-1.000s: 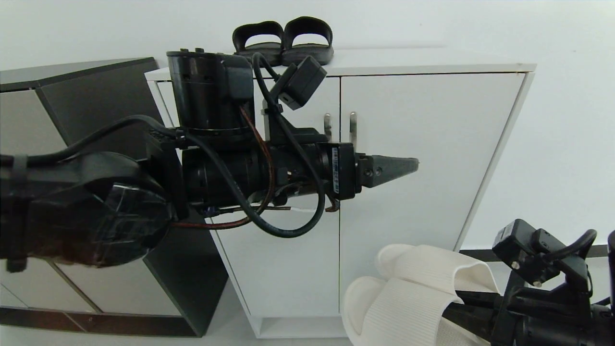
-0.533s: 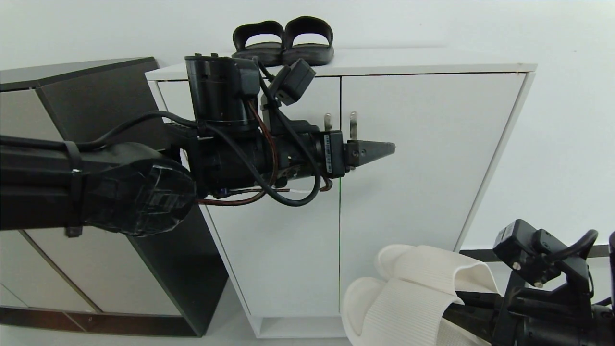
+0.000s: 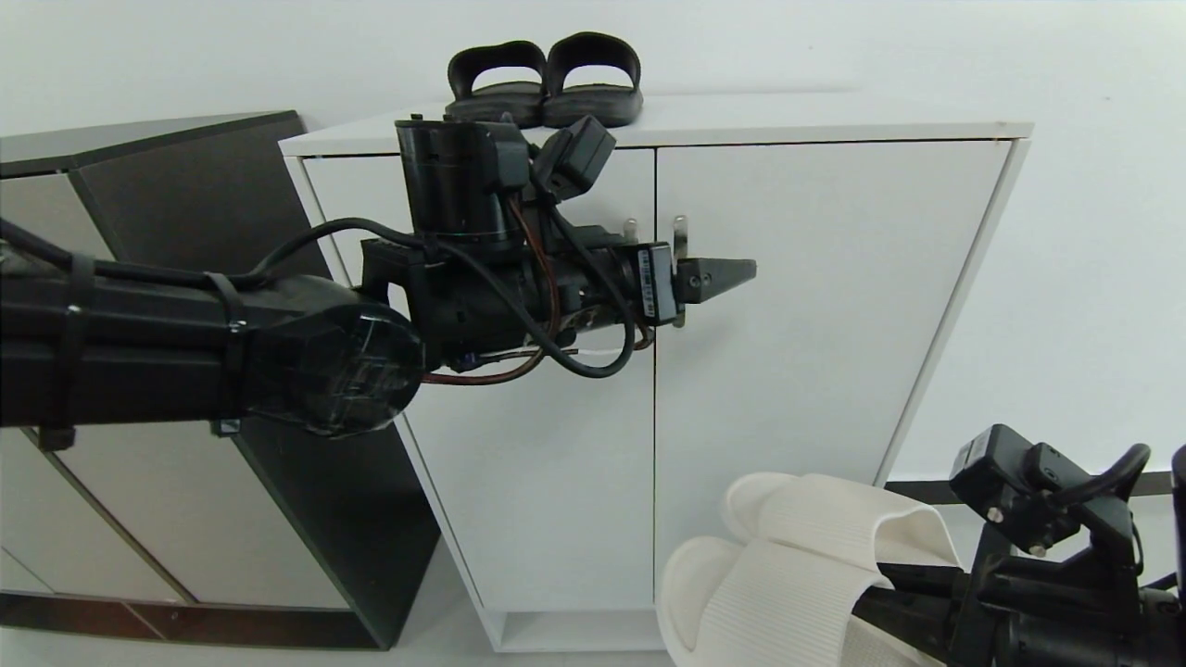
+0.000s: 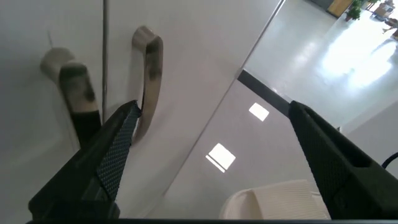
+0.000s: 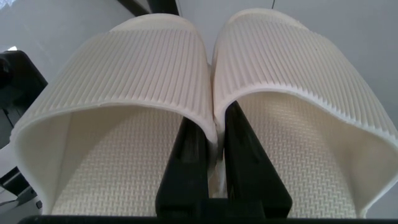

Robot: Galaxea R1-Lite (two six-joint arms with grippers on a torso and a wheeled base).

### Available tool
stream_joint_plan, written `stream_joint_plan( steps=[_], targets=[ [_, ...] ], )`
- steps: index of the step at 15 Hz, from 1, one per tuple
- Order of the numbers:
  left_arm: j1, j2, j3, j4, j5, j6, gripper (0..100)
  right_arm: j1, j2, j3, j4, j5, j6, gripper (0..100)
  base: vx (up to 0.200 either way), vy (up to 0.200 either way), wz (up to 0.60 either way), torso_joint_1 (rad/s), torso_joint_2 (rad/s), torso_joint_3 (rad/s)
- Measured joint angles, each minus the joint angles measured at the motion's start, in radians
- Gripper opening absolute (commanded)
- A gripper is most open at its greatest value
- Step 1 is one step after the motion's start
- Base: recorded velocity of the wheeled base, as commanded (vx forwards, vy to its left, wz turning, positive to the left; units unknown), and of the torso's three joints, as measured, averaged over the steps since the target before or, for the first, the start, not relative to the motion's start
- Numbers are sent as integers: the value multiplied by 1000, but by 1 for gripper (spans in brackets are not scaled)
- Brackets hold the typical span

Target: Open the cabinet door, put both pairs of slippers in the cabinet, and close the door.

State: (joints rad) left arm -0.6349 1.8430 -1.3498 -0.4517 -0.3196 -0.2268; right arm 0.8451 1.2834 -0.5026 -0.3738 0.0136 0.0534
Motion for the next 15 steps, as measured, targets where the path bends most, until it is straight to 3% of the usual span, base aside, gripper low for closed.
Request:
stream_joint_plan(
  steps=[4, 5, 11, 15],
  targets=[
    [0, 46, -41, -2, 9, 0, 100, 0, -1, 2, 0, 0, 0, 0, 0, 0, 0, 0, 0, 0],
    [0, 53, -48, -2, 11, 0, 0, 0, -1, 3, 0, 0, 0, 0, 0, 0, 0, 0, 0, 0],
    [-3, 66, -51, 2, 16, -2, 0, 1, -1, 10, 1, 10, 0, 0, 0, 0, 0, 0, 0, 0],
    [-31, 21, 23, -7, 13, -3, 0, 1, -13, 44, 1, 132, -37, 0, 0, 0, 0, 0, 0, 0]
  ],
)
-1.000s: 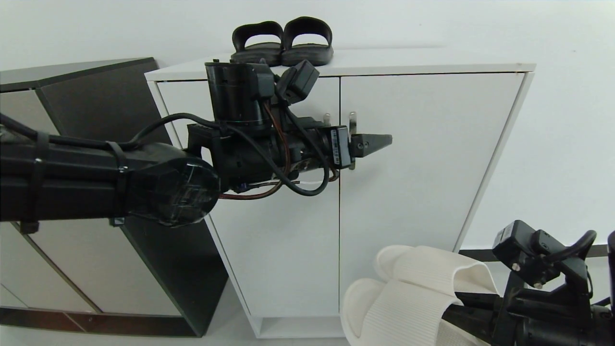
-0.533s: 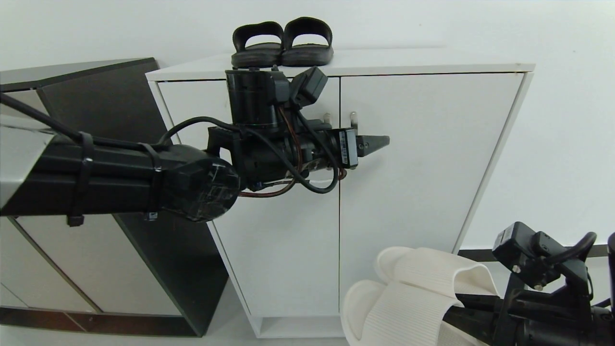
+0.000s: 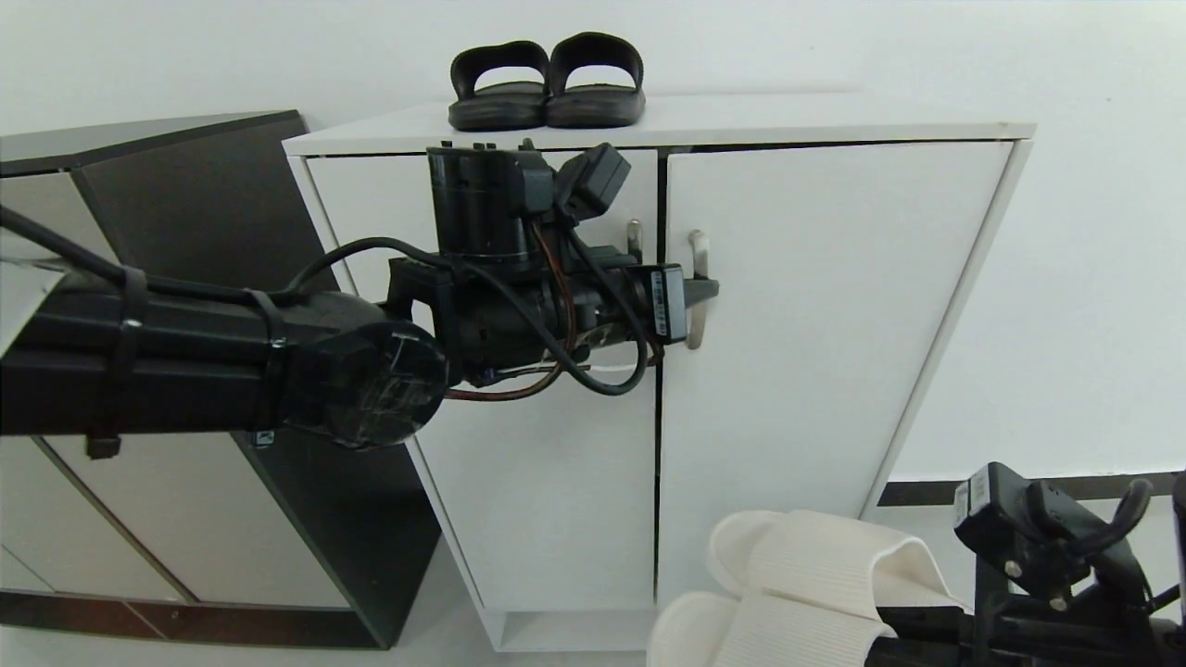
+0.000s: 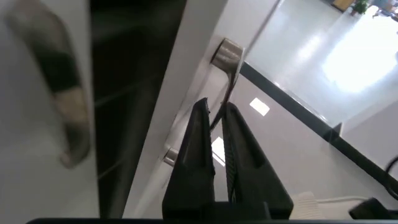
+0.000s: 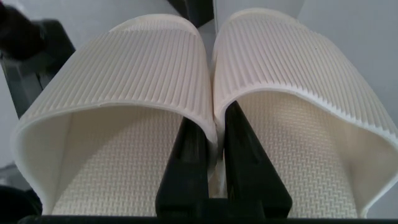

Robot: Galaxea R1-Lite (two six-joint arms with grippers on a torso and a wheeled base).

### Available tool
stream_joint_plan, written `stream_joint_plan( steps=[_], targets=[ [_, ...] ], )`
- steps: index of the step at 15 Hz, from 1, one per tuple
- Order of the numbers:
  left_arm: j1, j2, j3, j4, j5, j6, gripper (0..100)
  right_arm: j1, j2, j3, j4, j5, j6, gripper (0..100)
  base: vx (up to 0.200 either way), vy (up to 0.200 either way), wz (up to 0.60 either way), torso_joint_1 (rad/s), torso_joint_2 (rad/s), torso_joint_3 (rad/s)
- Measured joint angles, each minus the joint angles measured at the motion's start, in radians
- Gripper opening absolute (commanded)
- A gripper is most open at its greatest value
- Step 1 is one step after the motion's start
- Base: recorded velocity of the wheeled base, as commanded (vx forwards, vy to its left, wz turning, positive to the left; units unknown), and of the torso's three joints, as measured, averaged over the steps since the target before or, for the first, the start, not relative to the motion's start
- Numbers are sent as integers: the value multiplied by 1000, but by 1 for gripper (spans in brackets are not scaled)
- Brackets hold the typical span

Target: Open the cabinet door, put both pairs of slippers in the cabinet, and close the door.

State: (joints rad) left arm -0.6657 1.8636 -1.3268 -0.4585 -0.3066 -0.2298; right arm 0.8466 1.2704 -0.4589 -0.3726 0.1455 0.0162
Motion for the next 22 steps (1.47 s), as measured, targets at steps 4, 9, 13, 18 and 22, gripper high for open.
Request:
stream_joint_plan(
  steps=[4, 9, 13, 18, 22],
  targets=[
    [-41, -68, 103, -32, -8, 0, 0, 8, -13, 41, 1, 18, -56, 0, 0, 0, 0, 0, 0, 0],
    [-74, -173, 251, -77, -4, 2, 0, 28, -13, 53, 1, 18, -63, 0, 0, 0, 0, 0, 0, 0],
    [-34, -283, 344, -79, -6, -2, 0, 34, -12, 54, 1, 18, -63, 0, 0, 0, 0, 0, 0, 0],
    [16, -209, 229, -79, -8, -10, 0, 37, -8, 51, 0, 19, -61, 0, 0, 0, 0, 0, 0, 0],
    [22, -100, 91, -76, -3, -10, 0, 59, 25, 24, 1, 12, 1, 0, 0, 0, 0, 0, 0, 0]
  ],
)
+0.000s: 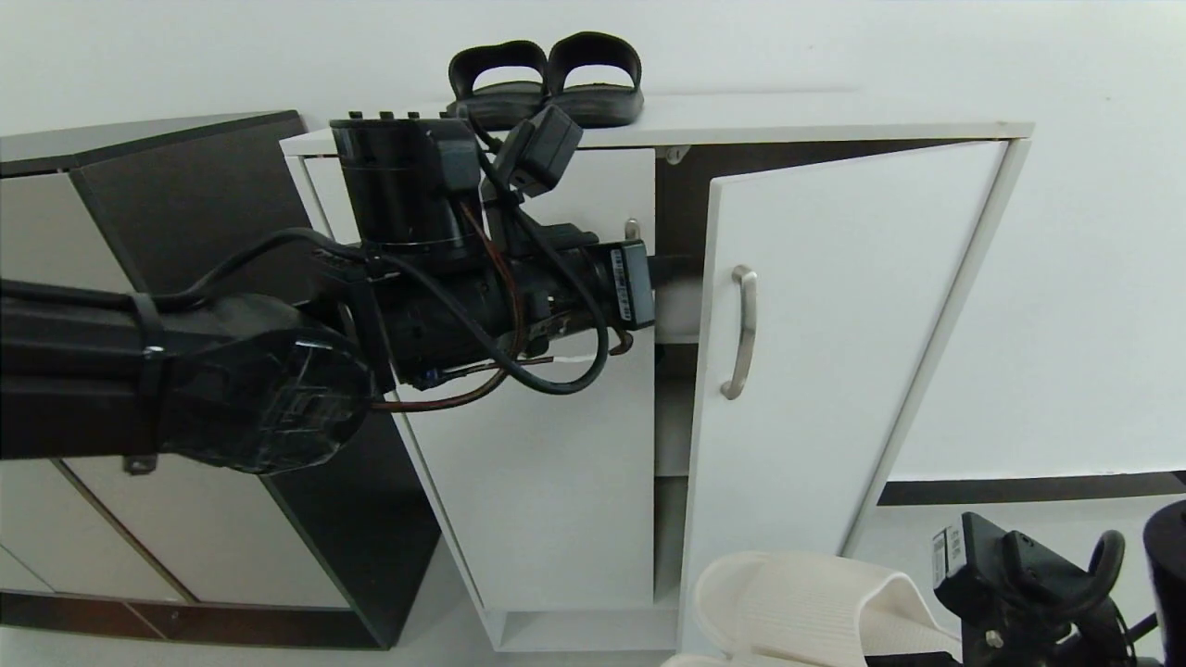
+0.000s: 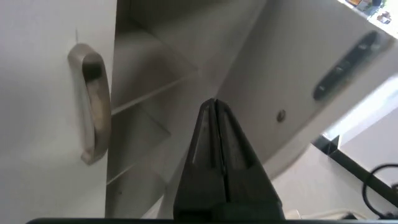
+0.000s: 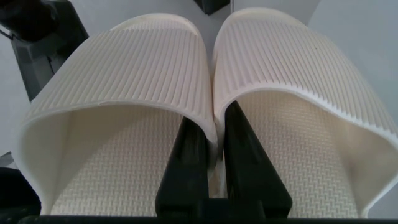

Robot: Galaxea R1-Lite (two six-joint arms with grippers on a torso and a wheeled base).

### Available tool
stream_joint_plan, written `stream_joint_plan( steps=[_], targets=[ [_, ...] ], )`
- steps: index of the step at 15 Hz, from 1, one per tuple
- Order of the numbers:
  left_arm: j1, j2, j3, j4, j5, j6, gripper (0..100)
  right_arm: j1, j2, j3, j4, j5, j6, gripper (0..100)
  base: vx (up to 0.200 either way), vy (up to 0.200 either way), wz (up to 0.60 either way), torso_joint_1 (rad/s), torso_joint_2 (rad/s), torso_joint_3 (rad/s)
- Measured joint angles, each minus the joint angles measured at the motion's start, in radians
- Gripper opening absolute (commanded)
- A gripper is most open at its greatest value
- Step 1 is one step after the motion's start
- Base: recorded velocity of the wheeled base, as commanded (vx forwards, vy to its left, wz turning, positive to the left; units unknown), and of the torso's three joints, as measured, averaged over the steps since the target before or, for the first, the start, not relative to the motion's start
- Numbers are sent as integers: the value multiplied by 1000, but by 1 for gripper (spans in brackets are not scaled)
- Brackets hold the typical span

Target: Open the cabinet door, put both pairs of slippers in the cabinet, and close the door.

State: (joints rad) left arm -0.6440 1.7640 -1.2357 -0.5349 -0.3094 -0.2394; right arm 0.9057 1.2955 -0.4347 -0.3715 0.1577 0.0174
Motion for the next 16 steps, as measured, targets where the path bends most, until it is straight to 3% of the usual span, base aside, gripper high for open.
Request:
stream_joint_plan(
  steps=[6, 8, 16],
  targets=[
    [-1, 60, -51, 6, 1, 2, 0, 13, 30, -12, 0, -15, 11, 0, 0, 0, 0, 0, 0, 0],
    [-13, 70, -56, 3, 5, 0, 0, 13, 36, -13, 1, -15, 13, 0, -200, 0, 0, 10, 7, 2],
    [-194, 52, -43, 1, 29, 4, 0, 91, 29, 0, 35, -17, 17, 0, -200, 0, 0, 1, 2, 5]
  ],
)
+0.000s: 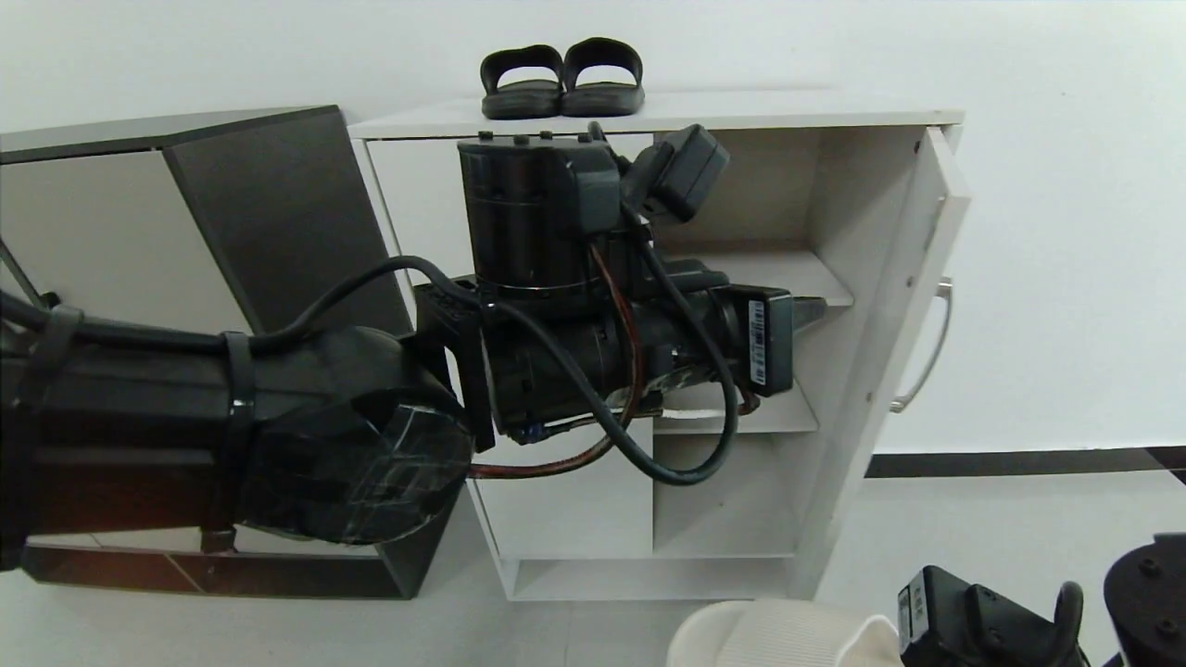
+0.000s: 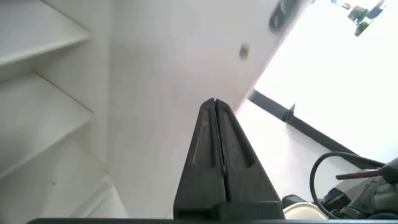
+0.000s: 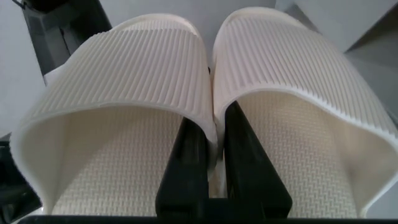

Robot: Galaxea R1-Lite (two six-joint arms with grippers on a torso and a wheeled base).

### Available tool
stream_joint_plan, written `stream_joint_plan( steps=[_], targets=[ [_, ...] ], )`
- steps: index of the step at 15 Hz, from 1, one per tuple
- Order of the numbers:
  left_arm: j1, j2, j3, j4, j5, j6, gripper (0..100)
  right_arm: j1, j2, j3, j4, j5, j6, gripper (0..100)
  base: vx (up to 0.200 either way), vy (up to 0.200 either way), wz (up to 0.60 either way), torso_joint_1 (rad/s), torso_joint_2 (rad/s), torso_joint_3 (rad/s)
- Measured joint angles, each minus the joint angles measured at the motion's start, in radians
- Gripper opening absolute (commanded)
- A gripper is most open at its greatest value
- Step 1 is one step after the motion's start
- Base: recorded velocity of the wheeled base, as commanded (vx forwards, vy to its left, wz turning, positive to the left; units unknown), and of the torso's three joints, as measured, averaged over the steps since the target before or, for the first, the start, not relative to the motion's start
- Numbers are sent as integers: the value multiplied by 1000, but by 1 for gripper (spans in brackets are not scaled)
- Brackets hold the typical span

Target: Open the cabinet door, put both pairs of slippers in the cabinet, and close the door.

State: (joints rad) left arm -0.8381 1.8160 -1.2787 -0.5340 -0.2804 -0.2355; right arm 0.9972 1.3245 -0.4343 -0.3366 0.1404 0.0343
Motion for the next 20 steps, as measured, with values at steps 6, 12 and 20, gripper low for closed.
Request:
stream_joint_plan(
  steps=[6, 12, 20],
  targets=[
    [127, -88, 72, 1, 302, 43, 0, -29, 101, -96, -69, -260, 169, 0, 0, 0, 0, 0, 0, 0],
    [297, -534, 483, 61, 551, 176, 0, -93, 387, -274, -306, -699, 267, 0, 0, 0, 0, 0, 0, 0],
    [790, -1374, 1134, 275, 656, 246, 0, -137, 392, -294, -307, -700, 252, 0, 0, 0, 0, 0, 0, 0]
  ],
)
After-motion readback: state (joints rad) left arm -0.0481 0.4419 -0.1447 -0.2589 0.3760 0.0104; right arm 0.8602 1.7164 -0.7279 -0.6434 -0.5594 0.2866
